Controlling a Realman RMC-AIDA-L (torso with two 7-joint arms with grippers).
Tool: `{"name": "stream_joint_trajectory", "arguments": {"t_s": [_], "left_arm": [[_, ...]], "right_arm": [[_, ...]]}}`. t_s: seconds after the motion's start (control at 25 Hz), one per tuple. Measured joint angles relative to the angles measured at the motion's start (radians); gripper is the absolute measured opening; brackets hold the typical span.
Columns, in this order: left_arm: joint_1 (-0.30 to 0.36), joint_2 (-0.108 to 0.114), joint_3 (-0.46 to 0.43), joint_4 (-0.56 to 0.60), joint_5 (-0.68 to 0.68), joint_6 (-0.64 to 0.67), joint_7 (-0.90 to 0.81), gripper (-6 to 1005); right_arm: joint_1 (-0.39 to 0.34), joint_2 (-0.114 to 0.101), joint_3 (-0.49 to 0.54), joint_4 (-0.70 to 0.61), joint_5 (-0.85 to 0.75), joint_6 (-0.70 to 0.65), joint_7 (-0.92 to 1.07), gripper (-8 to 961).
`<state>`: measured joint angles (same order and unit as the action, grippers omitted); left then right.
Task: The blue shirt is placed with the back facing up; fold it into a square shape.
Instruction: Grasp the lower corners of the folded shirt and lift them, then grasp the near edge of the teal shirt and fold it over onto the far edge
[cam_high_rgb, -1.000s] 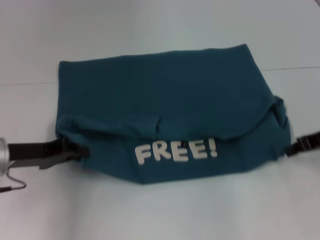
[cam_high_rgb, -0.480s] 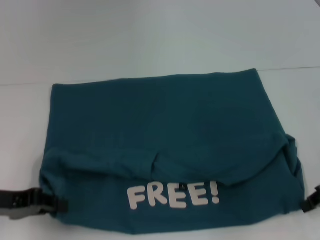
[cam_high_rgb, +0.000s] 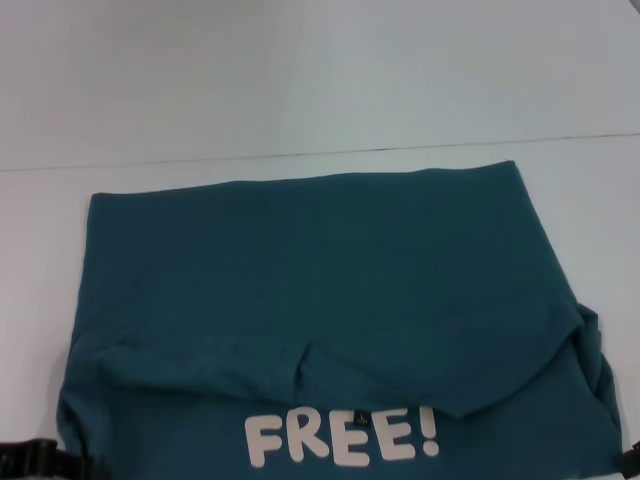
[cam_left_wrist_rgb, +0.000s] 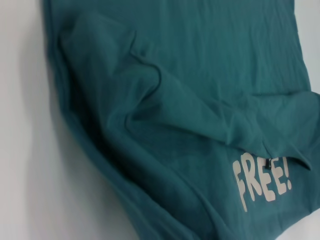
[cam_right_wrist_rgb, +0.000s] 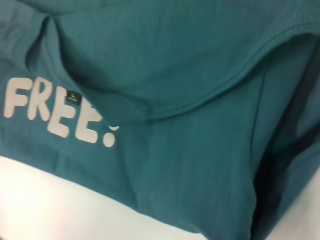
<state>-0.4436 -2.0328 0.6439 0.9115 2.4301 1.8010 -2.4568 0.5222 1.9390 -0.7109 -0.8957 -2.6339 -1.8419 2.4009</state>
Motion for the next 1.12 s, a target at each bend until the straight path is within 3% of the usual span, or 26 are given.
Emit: {"name": "stream_joint_trajectory", "arguments": {"t_s": [0.24, 0.36, 0.68, 1.12], "left_arm": [[-0.006, 0.004, -0.014, -0.002, 0.017, 0.044, 0.031, 49], [-0.030, 0.017, -0.047, -0.004, 0.000, 0.050, 0.038, 49], [-0.124, 0.080, -0.159, -0.010, 0.003, 0.054, -0.027, 48], [-0.326, 0.151, -0.114, -0.130, 0.117, -0.122, -0.150, 46]], "right_arm": [[0.004, -0.005, 0.089, 0.000, 0.004, -0.036, -0.042, 46], [0.029, -0.016, 0.154, 0.000, 0.026, -0.037, -0.069, 50], [0.081, -0.063, 0.239, 0.000, 0.101, 0.048, -0.036, 59], [0.163, -0.057, 0.250, 0.000, 0.185, 0.273, 0.069, 73]]}}
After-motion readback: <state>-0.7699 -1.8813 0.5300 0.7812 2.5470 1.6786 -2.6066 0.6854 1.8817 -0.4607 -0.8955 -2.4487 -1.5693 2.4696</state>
